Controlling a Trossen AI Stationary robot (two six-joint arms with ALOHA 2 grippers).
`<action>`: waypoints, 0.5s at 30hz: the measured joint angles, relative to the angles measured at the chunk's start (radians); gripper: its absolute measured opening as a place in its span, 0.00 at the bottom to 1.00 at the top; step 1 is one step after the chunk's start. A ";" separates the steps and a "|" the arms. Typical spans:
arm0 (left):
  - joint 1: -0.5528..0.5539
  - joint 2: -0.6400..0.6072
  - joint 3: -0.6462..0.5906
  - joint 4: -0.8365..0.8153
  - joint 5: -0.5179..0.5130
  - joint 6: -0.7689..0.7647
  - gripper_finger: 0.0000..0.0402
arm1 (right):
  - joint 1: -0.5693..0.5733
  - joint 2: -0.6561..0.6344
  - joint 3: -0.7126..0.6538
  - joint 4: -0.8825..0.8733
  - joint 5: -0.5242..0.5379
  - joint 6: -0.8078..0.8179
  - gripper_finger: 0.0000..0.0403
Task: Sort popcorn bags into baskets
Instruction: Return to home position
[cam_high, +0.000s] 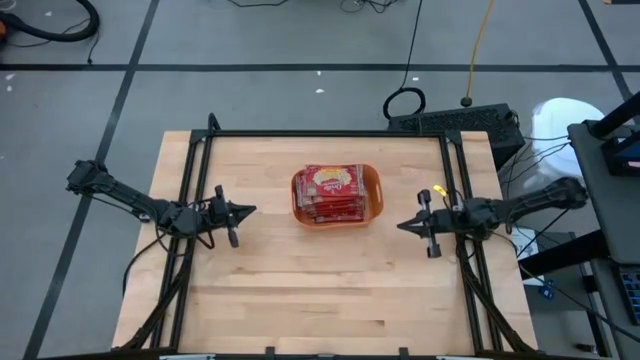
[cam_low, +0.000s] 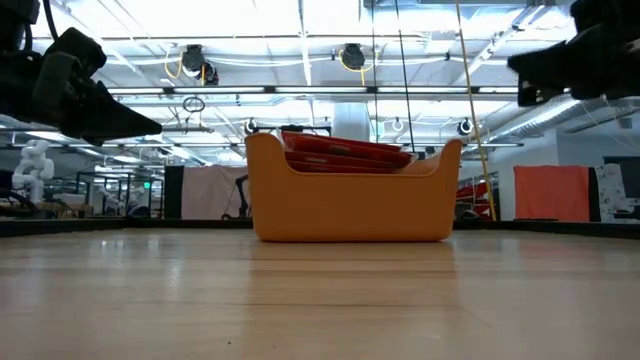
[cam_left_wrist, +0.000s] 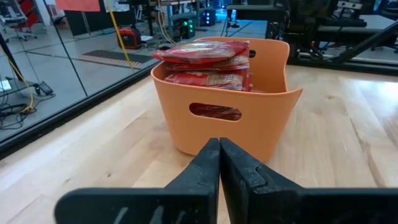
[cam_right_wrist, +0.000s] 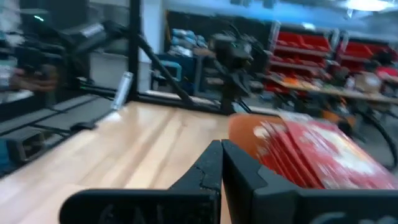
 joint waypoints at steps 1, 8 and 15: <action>0.000 0.000 0.000 0.000 0.000 0.000 0.03 | -0.001 -0.020 0.000 -0.005 -0.016 -0.009 0.00; 0.000 0.000 0.000 0.002 0.000 0.016 0.02 | -0.003 -0.197 -0.001 -0.156 -0.014 -0.025 0.00; 0.000 0.000 0.000 0.004 0.001 0.017 0.06 | -0.003 -0.292 0.000 -0.275 -0.015 0.001 0.00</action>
